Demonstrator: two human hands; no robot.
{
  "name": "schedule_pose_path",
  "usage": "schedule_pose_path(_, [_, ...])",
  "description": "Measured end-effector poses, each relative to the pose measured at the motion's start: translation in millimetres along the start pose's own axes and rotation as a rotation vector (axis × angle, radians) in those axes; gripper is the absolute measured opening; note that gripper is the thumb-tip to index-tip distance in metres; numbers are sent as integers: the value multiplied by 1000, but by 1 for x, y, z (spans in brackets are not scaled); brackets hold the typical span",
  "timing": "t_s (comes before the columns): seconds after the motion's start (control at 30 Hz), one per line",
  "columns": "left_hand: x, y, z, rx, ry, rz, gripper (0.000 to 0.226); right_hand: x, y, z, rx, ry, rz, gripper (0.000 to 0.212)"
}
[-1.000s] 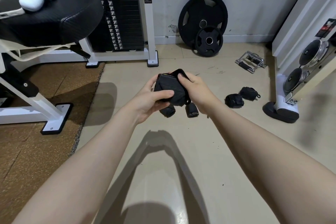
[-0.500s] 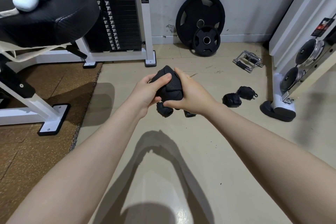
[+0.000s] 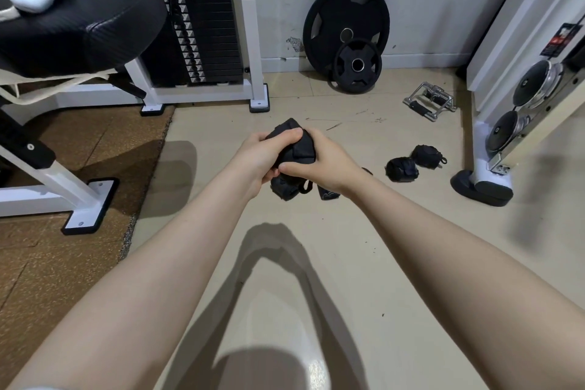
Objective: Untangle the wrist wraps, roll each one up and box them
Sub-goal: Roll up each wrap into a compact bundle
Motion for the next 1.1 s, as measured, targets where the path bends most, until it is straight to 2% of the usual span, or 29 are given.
schedule_pose_path(0.07, [-8,-2,-2,-5,7,-14,38,9,0,4,-10,-69,40,47])
schedule_pose_path(0.13, [-17,-4,-7,6,53,14,52,19,-1,2,-43,-281,88,33])
schedule_pose_path(0.2, [-28,-7,-11,-28,59,58,45,21,-2,1,-102,-555,137,30])
schedule_pose_path(0.27, [-38,-8,-9,-140,132,51,35,22,-4,6,-160,-660,162,32])
schedule_pose_path(0.33, [-48,-13,-7,-216,297,52,45,22,-12,13,-193,-577,176,30])
schedule_pose_path(0.4, [-59,-23,-11,-189,445,60,58,20,-22,20,-215,-407,179,29])
schedule_pose_path(0.43, [-67,-30,-16,-152,471,61,54,21,-31,24,-202,-304,175,34])
schedule_pose_path(0.5, [-85,-48,-28,-27,414,70,37,30,-54,32,-135,-95,186,46])
schedule_pose_path(0.53, [-98,-58,-34,63,367,63,34,35,-64,37,-97,11,201,51])
schedule_pose_path(0.67, [-151,-105,-50,399,280,-70,38,66,-92,63,-166,244,264,53])
schedule_pose_path(0.77, [-192,-137,-54,520,308,-242,50,106,-108,81,-204,260,325,42])
schedule_pose_path(0.9, [-244,-179,-55,525,284,-330,58,151,-136,94,-210,281,392,44])
schedule_pose_path(0.97, [-269,-197,-59,505,257,-342,54,169,-152,102,-194,270,411,41])
schedule_pose_path(1.1, [-319,-225,-67,364,128,-380,54,200,-170,126,-187,216,404,40])
Point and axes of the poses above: each hand's wrist, its own y-axis away from the middle knuckle, its own z-axis out of the palm, x = y × z, the point moved 2 cm from there along -y, towards the middle knuckle, and after that the axes turned 9 degrees about z, right-handed, at the moved point
